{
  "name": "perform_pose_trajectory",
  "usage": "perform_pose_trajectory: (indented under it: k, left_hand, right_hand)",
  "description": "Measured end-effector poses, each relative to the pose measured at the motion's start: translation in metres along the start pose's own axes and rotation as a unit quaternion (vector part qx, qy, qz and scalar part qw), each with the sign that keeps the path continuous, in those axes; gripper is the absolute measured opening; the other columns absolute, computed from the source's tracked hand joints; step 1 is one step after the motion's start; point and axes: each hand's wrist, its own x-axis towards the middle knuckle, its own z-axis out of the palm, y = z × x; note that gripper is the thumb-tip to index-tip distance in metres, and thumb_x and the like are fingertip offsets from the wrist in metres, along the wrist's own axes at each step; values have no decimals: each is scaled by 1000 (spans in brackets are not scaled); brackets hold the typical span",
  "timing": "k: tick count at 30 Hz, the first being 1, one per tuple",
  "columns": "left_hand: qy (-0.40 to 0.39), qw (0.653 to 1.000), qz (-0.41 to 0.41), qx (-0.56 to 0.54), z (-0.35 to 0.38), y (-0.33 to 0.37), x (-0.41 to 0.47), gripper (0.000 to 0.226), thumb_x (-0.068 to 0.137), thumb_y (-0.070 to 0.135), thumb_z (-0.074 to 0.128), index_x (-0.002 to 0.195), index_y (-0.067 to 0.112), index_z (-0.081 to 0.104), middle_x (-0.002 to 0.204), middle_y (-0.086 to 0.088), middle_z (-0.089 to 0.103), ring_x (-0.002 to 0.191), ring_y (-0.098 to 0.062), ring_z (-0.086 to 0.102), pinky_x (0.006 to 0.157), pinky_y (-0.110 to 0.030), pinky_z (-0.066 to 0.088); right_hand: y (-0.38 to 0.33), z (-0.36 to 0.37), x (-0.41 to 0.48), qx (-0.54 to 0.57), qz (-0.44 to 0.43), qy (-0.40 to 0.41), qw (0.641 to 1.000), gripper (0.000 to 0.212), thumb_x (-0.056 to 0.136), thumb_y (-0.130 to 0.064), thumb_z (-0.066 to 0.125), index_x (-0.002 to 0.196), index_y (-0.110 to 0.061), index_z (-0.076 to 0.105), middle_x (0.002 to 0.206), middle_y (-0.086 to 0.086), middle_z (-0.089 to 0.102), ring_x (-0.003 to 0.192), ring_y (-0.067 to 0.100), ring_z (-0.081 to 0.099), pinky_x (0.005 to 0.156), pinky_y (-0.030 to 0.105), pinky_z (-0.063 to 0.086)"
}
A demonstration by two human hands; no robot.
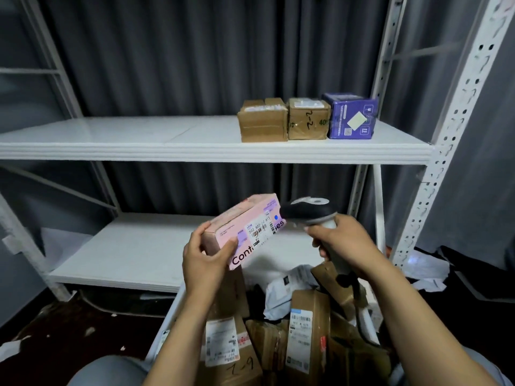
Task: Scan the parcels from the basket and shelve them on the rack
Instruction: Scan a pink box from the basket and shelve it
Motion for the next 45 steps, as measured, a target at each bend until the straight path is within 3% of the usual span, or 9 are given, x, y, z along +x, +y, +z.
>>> perform_pose_trajectory:
  k: [3,9,13,18,21,26,33,38,45]
  left_hand:
    - [66,997,43,17,-11,27,12,58,65,39,81,116,44,55,120,4,55,108,-14,57,92,-33,49]
    - [176,978,102,52,-21,79,49,60,69,39,79,122,44,52,133,6,44,117,-14,54,87,-23,40]
    - [210,965,142,71,-15,104,78,61,68,43,78,124,41,53,134,3,44,122,-18,50,94,-32,45]
    - [220,947,162,170,12,124,117,63,70,44,76,128,33,54,134,-8,44,122,-29,46,88,-38,46]
    - [195,944,152,221,29,127,142,65,75,43,73,134,27,50,135,-15,41,120,-35,43,90,-40,44]
    - [71,939,137,308,53,125,178,77,78,48,66,144,22,35,138,-22,31,120,-42,38,99,-41,40]
    - [79,939,164,293,66,133,220,77,76,46,76,132,9,38,134,-21,37,120,-41,41,94,-43,42]
    - [-5,934,188,303,82,128,260,58,85,27,69,134,14,41,137,-19,35,120,-39,45,96,-42,42]
    - [-59,897,217,381,104,123,298,58,88,12,60,140,19,34,144,-18,27,111,-38,52,92,-40,47]
  right_hand:
    - [-32,11,17,-3,-39,3,999,14,85,-15,68,74,-10,62,58,6,60,47,21,51,48,29,43]
    - [-86,21,53,-1,-83,33,996,16,85,-17,69,72,-9,62,56,10,58,46,22,53,49,30,46]
    - [-107,18,77,10,-93,68,993,12,83,-19,68,78,-8,64,58,9,60,42,18,53,46,27,45]
    - [-124,13,95,-16,-87,66,994,9,85,-17,67,85,-8,64,63,9,62,42,17,52,42,22,44]
    - [-128,10,106,-32,-87,66,993,9,85,-17,66,85,-8,64,65,9,64,43,18,54,44,24,45]
    - [-128,6,126,-47,-85,65,993,14,85,-18,67,84,-5,64,65,10,65,45,19,55,45,26,45]
    - [-132,3,155,-76,-93,78,990,12,85,-19,67,80,-9,63,67,10,65,48,19,55,47,25,44]
    - [-134,4,177,-121,-102,82,984,12,83,-19,66,77,-8,66,66,8,67,45,18,56,46,25,44]
    - [-132,2,197,-121,-104,76,984,9,84,-17,65,83,-8,64,66,8,64,45,19,55,45,26,46]
